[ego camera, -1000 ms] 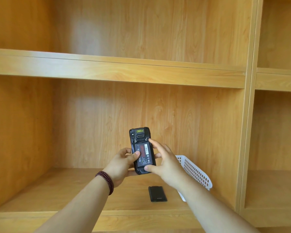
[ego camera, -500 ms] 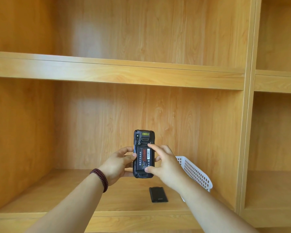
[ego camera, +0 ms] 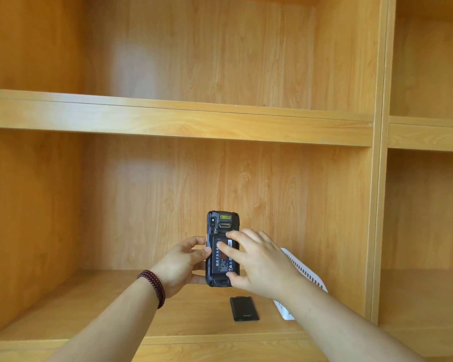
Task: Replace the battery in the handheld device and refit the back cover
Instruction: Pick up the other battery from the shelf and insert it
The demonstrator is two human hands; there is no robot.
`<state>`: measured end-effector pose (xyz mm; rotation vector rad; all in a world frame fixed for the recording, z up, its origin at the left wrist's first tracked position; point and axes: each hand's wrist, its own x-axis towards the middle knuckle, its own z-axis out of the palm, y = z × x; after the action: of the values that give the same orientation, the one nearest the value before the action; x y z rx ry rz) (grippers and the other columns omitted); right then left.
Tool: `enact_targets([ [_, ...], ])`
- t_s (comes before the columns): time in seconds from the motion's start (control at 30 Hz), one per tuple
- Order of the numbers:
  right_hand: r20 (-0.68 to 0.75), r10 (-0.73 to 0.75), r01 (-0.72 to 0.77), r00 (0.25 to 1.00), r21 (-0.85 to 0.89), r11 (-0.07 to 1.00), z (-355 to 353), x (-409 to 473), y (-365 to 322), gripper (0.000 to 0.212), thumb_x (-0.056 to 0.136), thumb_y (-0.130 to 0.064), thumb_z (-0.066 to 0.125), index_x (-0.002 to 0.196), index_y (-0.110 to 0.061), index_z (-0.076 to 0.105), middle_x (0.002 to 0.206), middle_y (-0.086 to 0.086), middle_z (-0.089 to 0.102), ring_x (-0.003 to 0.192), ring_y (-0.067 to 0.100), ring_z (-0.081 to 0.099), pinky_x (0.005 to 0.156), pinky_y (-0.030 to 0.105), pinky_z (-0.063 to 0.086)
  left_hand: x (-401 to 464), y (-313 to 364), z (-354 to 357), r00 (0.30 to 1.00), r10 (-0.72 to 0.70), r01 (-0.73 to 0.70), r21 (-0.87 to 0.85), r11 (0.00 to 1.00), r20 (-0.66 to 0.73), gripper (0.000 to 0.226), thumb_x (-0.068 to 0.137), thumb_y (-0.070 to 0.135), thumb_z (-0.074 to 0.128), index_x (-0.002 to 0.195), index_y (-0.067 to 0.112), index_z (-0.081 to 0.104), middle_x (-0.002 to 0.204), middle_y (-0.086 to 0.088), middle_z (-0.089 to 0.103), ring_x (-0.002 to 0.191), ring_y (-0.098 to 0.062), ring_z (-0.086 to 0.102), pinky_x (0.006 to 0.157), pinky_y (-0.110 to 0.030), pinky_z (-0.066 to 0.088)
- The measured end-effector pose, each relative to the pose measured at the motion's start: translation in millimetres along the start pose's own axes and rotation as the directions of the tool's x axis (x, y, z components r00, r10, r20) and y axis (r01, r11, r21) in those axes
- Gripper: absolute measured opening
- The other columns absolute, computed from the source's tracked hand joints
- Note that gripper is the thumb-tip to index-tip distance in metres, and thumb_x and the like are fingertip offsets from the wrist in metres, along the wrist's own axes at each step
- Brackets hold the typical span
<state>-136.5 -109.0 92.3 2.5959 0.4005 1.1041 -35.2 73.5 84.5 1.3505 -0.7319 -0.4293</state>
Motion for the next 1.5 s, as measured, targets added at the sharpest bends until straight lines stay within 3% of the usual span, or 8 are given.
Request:
enact_targets([
  [0.27, 0.070, -0.024, 0.026, 0.997, -0.025, 0.999, 3, -2, -2, 0.064, 0.075, -0.048, 0.064, 0.133, -0.022, 0.056, 0.131, 0.004, 0.057, 0.120, 0.024, 0.052, 0.096, 0.040, 0.049, 0, -5, -3, 0.999, -0.037, 0.037, 0.043, 0.998, 0.004, 0.024, 0.098, 0.012, 0.055, 0.120, 0.003, 0.056, 0.105, -0.024, 0.072, 0.091, -0.033, 0.069, 0.075, -0.052, 0.060],
  [0.43, -0.012, -0.047, 0.047, 0.999, 0.008, 0.999, 7, -2, -6, 0.059, 0.074, -0.035, 0.058, 0.127, -0.009, 0.061, 0.133, 0.004, 0.057, 0.120, 0.022, 0.053, 0.090, 0.037, 0.055, 3, -3, -2, 0.999, -0.029, 0.029, 0.014, 0.999, 0.012, 0.023, 0.098, 0.012, 0.054, 0.119, 0.003, 0.056, 0.104, -0.023, 0.072, 0.093, -0.034, 0.068, 0.080, -0.055, 0.059],
  [0.67, -0.089, -0.128, 0.125, 0.988, -0.043, 0.991, 11, -2, 0, 0.056, 0.081, -0.027, 0.052, 0.136, -0.029, 0.044, 0.133, 0.008, 0.058, 0.110, 0.027, 0.058, 0.082, 0.037, 0.053, 4, 3, -2, 0.999, -0.036, 0.036, -0.006, 0.999, 0.019, 0.024, 0.098, 0.011, 0.053, 0.120, 0.001, 0.056, 0.100, -0.020, 0.071, 0.093, -0.033, 0.069, 0.076, -0.051, 0.060],
  [0.9, -0.100, -0.107, 0.117, 0.989, 0.099, 0.988, 20, -8, 0, 0.053, 0.088, -0.016, 0.051, 0.139, -0.024, 0.040, 0.141, 0.009, 0.046, 0.097, 0.022, 0.055, 0.057, 0.038, 0.057, 8, 4, -3, 0.999, -0.034, 0.035, -0.054, 0.998, 0.006, 0.024, 0.098, 0.011, 0.053, 0.120, 0.002, 0.057, 0.104, -0.018, 0.068, 0.099, -0.035, 0.064, 0.077, -0.051, 0.061],
  [1.1, -0.166, -0.049, 0.079, 0.985, 0.179, 0.981, 37, -12, -1, 0.038, 0.090, -0.015, 0.050, 0.128, -0.015, 0.054, 0.138, 0.007, 0.049, 0.101, 0.019, 0.056, 0.057, 0.038, 0.058, 12, 2, -3, 0.999, -0.035, 0.035, -0.046, 0.998, -0.003, 0.020, 0.098, 0.010, 0.054, 0.117, 0.003, 0.057, 0.098, -0.018, 0.069, 0.092, -0.032, 0.066, 0.077, -0.052, 0.060],
  [1.23, -0.125, 0.034, 0.000, 0.992, 0.262, 0.965, 34, -9, 2, 0.032, 0.092, -0.030, 0.052, 0.122, -0.022, 0.060, 0.142, 0.001, 0.045, 0.114, 0.014, 0.047, 0.074, 0.038, 0.058, 14, -2, -3, 0.999, -0.041, 0.041, -0.002, 0.999, 0.002, 0.023, 0.098, 0.011, 0.054, 0.119, 0.002, 0.057, 0.101, -0.020, 0.070, 0.093, -0.032, 0.067, 0.079, -0.053, 0.060],
  [1.33, -0.046, 0.084, -0.066, 0.995, 0.311, 0.948, 26, -7, 7, 0.038, 0.088, -0.040, 0.058, 0.124, -0.026, 0.056, 0.151, -0.004, 0.032, 0.132, 0.012, 0.032, 0.088, 0.038, 0.054, 15, -4, -3, 0.999, -0.036, 0.036, 0.038, 0.999, 0.016, 0.025, 0.099, 0.013, 0.054, 0.122, 0.004, 0.056, 0.107, -0.023, 0.070, 0.097, -0.034, 0.067, 0.080, -0.053, 0.059],
  [1.5, 0.031, 0.024, -0.031, 0.999, 0.248, 0.968, 14, -4, 16, 0.049, 0.084, -0.039, 0.064, 0.130, -0.025, 0.052, 0.146, -0.004, 0.038, 0.133, 0.012, 0.032, 0.087, 0.028, 0.046, 17, -10, -2, 0.999, -0.045, 0.044, 0.055, 0.998, 0.016, 0.025, 0.098, 0.014, 0.055, 0.120, 0.003, 0.057, 0.117, -0.029, 0.068, 0.101, -0.037, 0.065, 0.084, -0.056, 0.058],
])
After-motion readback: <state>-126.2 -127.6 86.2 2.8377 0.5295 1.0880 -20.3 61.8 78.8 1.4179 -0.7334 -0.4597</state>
